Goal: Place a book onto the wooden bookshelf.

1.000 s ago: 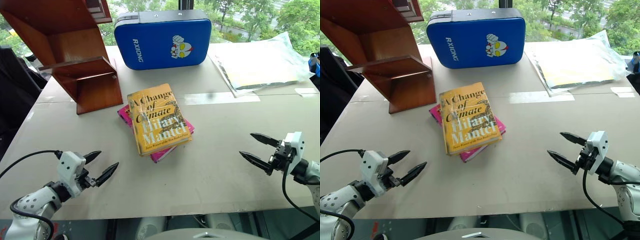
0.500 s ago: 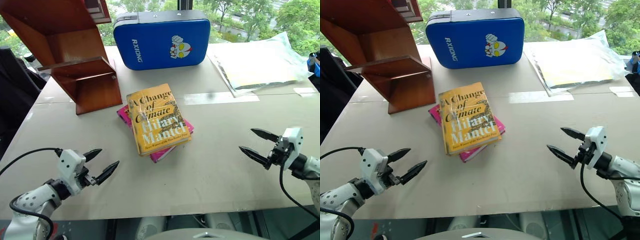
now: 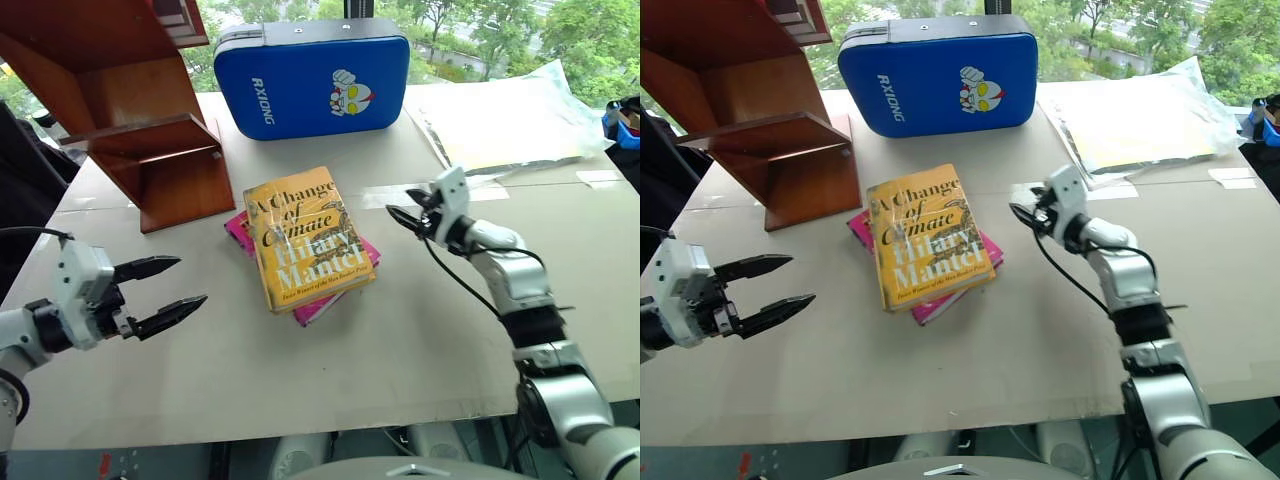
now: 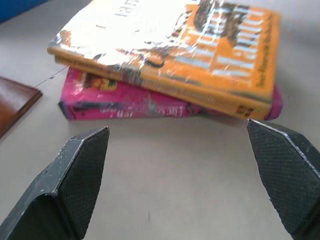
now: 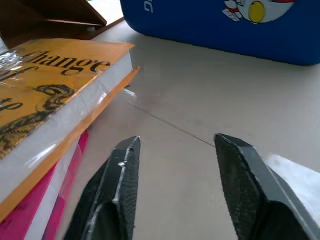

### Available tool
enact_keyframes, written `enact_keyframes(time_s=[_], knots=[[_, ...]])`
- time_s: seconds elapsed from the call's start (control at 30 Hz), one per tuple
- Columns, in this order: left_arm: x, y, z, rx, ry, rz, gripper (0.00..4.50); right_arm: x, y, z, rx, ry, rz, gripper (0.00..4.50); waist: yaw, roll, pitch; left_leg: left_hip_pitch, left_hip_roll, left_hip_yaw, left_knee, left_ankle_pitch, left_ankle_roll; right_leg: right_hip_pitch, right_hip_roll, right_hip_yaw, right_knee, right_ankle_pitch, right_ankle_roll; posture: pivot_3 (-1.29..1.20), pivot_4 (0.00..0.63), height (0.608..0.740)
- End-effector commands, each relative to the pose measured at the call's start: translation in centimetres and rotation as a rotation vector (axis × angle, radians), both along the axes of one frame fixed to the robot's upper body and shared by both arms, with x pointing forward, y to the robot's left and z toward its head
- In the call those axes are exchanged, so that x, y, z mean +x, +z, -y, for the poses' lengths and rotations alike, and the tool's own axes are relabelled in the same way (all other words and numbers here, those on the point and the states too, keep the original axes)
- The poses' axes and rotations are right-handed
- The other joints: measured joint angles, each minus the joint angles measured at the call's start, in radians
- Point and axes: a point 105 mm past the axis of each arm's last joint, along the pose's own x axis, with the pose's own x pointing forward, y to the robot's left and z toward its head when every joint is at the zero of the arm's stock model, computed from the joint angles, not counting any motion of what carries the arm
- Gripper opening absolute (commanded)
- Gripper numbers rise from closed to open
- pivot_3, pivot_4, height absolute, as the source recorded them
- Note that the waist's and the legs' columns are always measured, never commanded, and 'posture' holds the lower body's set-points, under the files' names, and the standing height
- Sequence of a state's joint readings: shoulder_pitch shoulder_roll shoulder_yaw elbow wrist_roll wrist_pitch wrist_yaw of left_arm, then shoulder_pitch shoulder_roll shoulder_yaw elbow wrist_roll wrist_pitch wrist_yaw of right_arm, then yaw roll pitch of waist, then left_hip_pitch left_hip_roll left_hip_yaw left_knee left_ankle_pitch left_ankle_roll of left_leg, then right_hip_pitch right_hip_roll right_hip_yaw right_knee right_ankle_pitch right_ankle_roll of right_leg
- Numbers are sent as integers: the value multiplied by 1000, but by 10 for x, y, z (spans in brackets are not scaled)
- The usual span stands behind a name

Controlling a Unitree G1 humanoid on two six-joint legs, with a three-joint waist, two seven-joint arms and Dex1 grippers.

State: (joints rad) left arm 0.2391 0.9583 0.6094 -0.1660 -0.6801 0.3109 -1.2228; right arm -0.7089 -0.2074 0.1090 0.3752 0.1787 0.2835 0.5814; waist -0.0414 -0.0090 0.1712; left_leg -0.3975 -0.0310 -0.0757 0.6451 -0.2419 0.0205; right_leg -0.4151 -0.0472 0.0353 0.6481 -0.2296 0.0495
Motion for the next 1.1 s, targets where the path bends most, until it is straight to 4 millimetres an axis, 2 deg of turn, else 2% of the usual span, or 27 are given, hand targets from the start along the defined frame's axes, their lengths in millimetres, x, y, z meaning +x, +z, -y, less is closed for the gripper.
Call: enact_keyframes(time_s=[0.03,0.1,0.37,0.5,0.63,0.93,1.1], knots=[[-7,24,-2,38,-27,38,4500,9,8,-22,-30,33,37,919,0,0,0,0,0,0,-1,0,0,-1,0,0,0,0,0,0,150,740],[-13,29,-5,58,-27,25,4500,13,6,-35,-52,52,33,37,-3,0,0,0,0,0,-2,0,-1,-1,0,0,0,0,0,0,150,740],[-29,41,-18,119,11,-9,4500,6,12,-72,-36,176,47,37,-4,0,0,0,0,-1,-8,1,-4,-4,0,0,0,0,0,0,150,740],[-32,36,-22,128,23,-23,4500,-11,13,-92,-39,283,52,37,-5,0,0,1,0,-1,-8,2,-5,-5,0,0,0,0,-1,0,150,740],[-32,33,-23,123,24,-26,4500,-22,12,-105,-50,332,57,37,-7,0,0,1,1,-1,-8,3,-6,-5,0,0,1,1,-1,0,150,740],[-34,25,-26,110,27,-40,4500,-34,15,-114,-53,382,54,37,-7,0,0,1,1,-3,-8,4,-9,-6,0,-1,5,1,-2,0,150,740],[-37,19,-28,73,35,-60,4500,-32,18,-109,-47,363,58,37,-12,-1,0,2,1,-3,-8,5,-9,-7,0,-1,7,1,-3,0,150,740]])
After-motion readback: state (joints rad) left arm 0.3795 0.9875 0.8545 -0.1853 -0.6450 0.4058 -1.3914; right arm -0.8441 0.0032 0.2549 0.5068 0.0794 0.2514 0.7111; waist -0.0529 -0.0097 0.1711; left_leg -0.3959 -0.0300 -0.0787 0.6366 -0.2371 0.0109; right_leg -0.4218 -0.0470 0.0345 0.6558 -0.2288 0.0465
